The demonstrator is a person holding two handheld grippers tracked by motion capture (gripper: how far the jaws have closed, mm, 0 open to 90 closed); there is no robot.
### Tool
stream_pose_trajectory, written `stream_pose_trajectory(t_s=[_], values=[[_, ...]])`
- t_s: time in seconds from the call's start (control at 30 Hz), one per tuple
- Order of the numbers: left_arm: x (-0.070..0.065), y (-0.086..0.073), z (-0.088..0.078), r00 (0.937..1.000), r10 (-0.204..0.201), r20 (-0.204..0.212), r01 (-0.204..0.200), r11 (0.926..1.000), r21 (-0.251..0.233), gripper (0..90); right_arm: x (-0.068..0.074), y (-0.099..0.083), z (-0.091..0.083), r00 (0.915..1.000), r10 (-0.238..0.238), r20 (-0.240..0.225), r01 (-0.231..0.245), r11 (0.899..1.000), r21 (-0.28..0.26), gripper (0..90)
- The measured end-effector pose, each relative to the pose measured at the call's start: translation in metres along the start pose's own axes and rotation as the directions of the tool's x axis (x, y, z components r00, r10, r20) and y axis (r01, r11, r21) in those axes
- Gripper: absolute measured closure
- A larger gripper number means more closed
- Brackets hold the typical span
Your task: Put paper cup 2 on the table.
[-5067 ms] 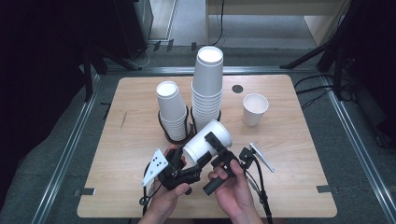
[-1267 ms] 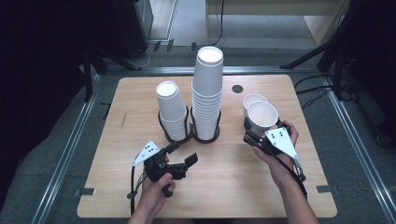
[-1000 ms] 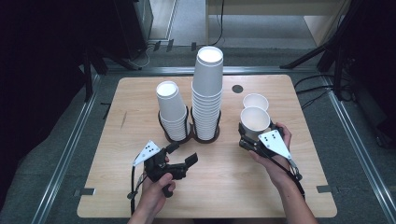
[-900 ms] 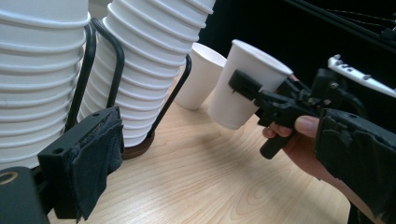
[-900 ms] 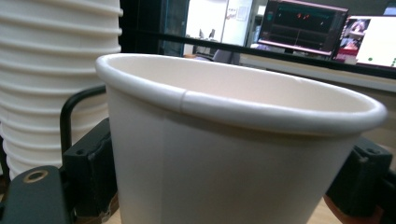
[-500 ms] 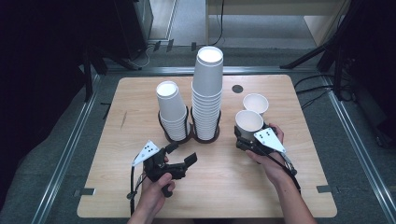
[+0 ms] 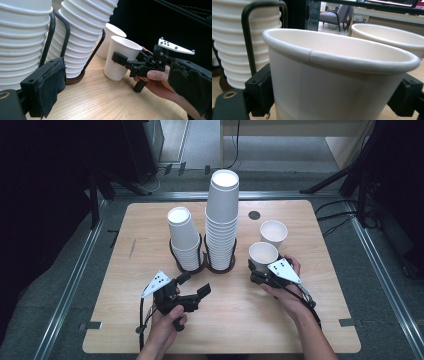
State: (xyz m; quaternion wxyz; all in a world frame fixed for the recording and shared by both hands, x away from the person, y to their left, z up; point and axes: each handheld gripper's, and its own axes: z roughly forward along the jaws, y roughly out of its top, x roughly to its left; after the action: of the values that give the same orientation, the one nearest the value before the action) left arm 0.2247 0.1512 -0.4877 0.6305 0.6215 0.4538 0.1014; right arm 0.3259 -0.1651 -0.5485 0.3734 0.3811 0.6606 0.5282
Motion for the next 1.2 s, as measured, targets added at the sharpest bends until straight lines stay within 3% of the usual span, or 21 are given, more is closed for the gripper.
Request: stream_pose_trajectory(t_s=[0.3, 0.43, 0.67, 0.8, 0.87, 1.2], values=[[0.002, -0.003, 0.000, 0.9999, -0.001, -0.013, 0.001, 1.0000, 0.010, 1.9, 0.000, -0.003, -0.006, 0.9995, -0.030, 0.004, 0.030, 0.999, 0.021, 11.3], [0.004, -0.004, -0.002, 0.9996, -0.002, -0.028, 0.002, 0.9999, 0.010, 1.9, -0.001, -0.005, -0.009, 0.9994, -0.032, -0.014, 0.033, 0.999, 0.028, 10.2], [0.008, -0.005, -0.007, 0.9987, -0.001, -0.051, 0.002, 1.0000, 0.008, 1.9, -0.001, -0.004, -0.014, 0.9989, -0.016, -0.045, 0.018, 0.999, 0.036, 2.6], [0.015, -0.008, -0.012, 0.9973, -0.007, -0.073, 0.008, 1.0000, 0.005, 1.9, 0.002, -0.003, -0.021, 0.9980, -0.042, -0.048, 0.044, 0.998, 0.047, 0.0], [0.018, -0.008, -0.015, 0.9952, -0.008, -0.098, 0.007, 1.0000, -0.004, 1.9, 0.003, -0.001, -0.026, 0.9980, -0.057, -0.029, 0.058, 0.997, 0.048, 0.0], [0.032, -0.012, -0.032, 0.9823, 0.008, -0.187, -0.007, 0.9999, 0.008, 1.9, -0.007, 0.001, -0.047, 0.9995, -0.016, -0.026, 0.017, 0.999, 0.041, 0.0]])
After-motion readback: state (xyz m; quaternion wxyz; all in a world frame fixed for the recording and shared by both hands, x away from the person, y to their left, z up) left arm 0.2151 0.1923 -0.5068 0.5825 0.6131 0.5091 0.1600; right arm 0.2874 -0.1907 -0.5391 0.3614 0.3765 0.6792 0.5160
